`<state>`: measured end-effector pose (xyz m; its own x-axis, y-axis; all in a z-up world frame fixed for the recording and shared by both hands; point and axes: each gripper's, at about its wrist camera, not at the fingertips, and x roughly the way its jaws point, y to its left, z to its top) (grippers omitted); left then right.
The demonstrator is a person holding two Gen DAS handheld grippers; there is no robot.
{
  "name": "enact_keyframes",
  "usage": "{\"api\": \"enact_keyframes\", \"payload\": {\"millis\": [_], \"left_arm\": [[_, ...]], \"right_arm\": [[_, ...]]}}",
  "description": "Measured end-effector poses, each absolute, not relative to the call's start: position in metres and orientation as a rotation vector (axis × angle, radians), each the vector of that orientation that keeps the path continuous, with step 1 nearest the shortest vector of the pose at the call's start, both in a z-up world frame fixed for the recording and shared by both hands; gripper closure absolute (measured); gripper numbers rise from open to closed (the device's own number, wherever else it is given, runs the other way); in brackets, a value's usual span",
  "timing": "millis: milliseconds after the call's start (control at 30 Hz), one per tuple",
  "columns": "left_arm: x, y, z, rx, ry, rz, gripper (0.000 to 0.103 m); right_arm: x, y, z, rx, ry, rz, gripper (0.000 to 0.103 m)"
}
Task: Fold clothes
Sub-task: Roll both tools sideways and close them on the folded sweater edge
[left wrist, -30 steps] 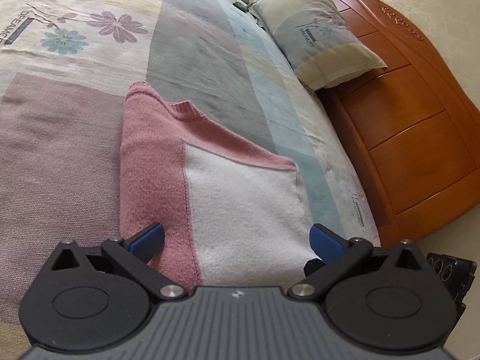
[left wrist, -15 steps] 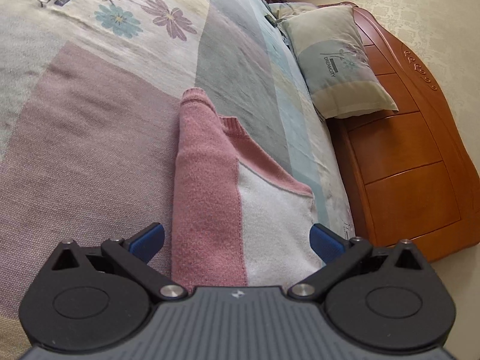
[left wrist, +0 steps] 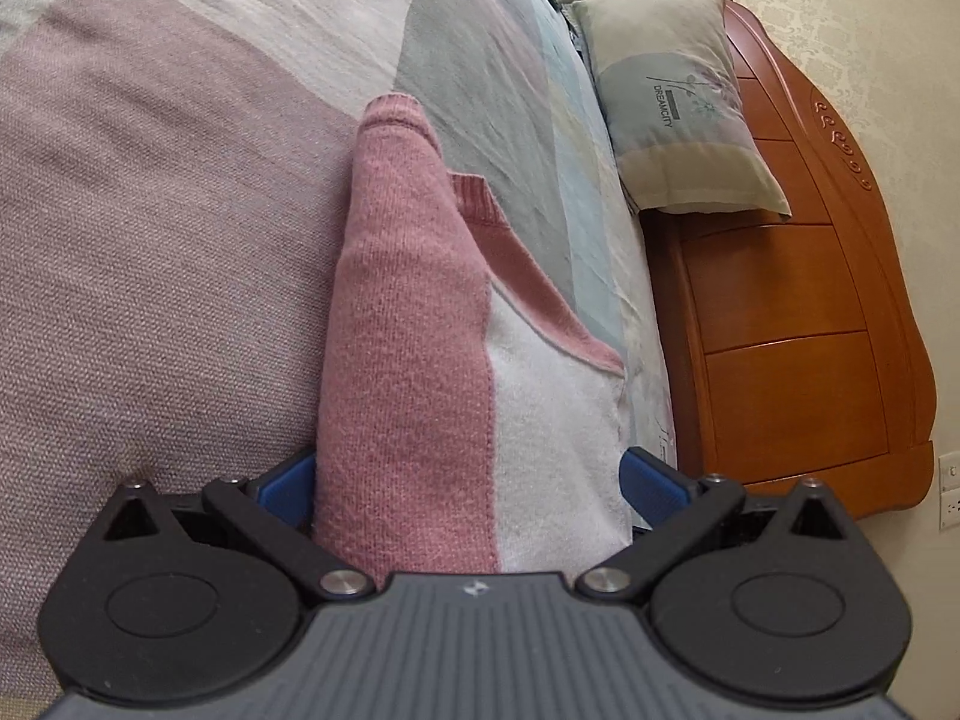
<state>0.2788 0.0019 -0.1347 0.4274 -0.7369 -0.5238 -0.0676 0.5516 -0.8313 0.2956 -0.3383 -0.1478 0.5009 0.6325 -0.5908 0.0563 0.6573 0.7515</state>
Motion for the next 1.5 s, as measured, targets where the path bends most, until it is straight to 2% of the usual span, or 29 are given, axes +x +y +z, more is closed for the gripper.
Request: {"api": "enact_keyframes", "payload": {"millis": [733,1133,1500], "left_arm": [[0.282,0.004,-0.135,-0.902,1.064,-0.505,0.001],[0.303,-0.008,-0.129,-0.845,1.096,-0.543,0.001],[0.278,0.002,-0.129,-0.885,1.083,-0.596,0.001]], "right_arm": [[0.296,-0.337,-0.153,0.796,0.943,0.419,0.000],[0.306,-0.337,-0.152,0.811,0.996,0.466,0.000],[0.304,-0.331,-0.149,0.795,1.001,0.489,0.000]]}}
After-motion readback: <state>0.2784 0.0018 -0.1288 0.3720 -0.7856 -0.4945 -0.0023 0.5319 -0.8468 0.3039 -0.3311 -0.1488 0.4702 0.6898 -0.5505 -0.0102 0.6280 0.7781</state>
